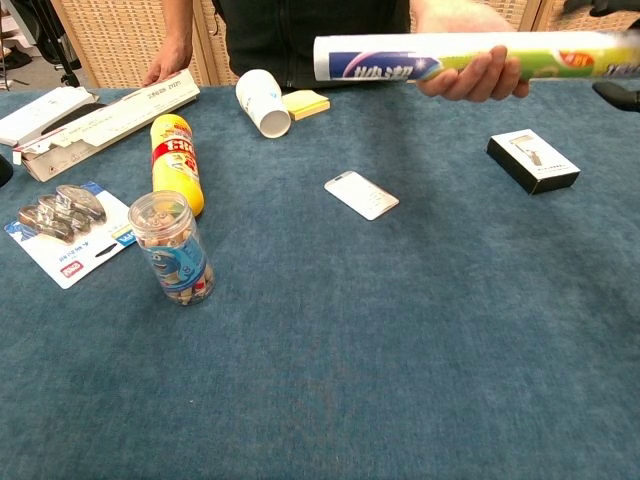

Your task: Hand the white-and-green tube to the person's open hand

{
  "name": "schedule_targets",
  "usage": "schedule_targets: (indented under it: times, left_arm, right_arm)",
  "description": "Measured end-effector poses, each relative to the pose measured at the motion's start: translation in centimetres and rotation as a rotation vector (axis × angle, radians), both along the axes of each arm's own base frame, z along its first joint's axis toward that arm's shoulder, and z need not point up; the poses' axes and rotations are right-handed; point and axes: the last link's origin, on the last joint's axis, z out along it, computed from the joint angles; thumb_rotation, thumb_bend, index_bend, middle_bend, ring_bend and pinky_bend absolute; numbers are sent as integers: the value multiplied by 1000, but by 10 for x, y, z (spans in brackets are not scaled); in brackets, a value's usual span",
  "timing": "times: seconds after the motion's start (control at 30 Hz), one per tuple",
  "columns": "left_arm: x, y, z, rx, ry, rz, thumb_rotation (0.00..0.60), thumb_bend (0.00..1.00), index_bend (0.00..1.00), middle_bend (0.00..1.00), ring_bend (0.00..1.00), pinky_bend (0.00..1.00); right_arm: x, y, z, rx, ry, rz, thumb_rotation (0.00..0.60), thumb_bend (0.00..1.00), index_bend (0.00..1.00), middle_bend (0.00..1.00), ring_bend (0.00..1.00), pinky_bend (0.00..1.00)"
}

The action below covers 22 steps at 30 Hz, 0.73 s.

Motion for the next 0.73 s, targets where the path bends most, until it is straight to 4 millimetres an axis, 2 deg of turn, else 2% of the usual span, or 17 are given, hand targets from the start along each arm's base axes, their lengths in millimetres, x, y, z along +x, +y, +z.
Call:
schedule_targets:
  times: [0.13, 0.3, 0.37, 0.43, 0.5, 0.73]
  left_arm:
    - [2, 0, 0, 3, 8, -11, 600, 0, 16, 0, 0, 0]
    - [-1, 1, 2, 8, 32, -17, 600, 0, 16, 0, 0, 0]
    - [-4, 0, 2, 8, 18, -14, 600, 0, 16, 0, 0, 0]
    - [-4, 0, 2, 7, 13, -11, 600, 0, 16, 0, 0, 0]
    - [-4, -1, 2, 8, 14, -10, 600, 0, 16, 0, 0, 0]
    - [-1, -4, 0, 9, 15, -12, 600, 0, 16, 0, 0, 0]
  right_arm:
    - [-5, 3, 10, -17, -20, -5, 600, 452, 0, 0, 0, 129]
    - [-19, 18, 37, -96, -33, -8, 600, 417, 0, 0, 0, 123]
    - [-26, 27, 45, -122, -36, -13, 600, 324, 0, 0, 0, 122]
    - [-36, 39, 52, -147, -38, -21, 600, 113, 0, 0, 0, 115]
    - [-49, 52, 56, -163, -39, -38, 600, 9, 0, 0, 0, 105]
    - [-91, 91, 46, -181, -56, -88, 600, 0, 0, 0, 0, 86]
